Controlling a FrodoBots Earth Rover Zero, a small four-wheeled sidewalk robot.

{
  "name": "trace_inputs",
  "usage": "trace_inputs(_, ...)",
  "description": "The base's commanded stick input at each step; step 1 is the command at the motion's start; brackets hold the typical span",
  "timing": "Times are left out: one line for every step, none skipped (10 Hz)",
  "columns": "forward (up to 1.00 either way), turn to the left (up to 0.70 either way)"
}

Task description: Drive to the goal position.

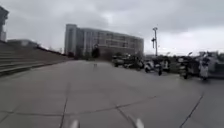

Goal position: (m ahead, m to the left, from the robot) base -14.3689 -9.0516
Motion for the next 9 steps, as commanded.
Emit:
trace_inputs(0.00, -0.85)
trace_inputs(0.00, -0.85)
trace_inputs(0.00, -0.85)
trace_inputs(0.00, -0.85)
trace_inputs(0.00, -0.85)
trace_inputs(0.00, -0.85)
trace_inputs(0.00, -0.85)
trace_inputs(0.00, -0.85)
trace_inputs(0.00, -0.85)
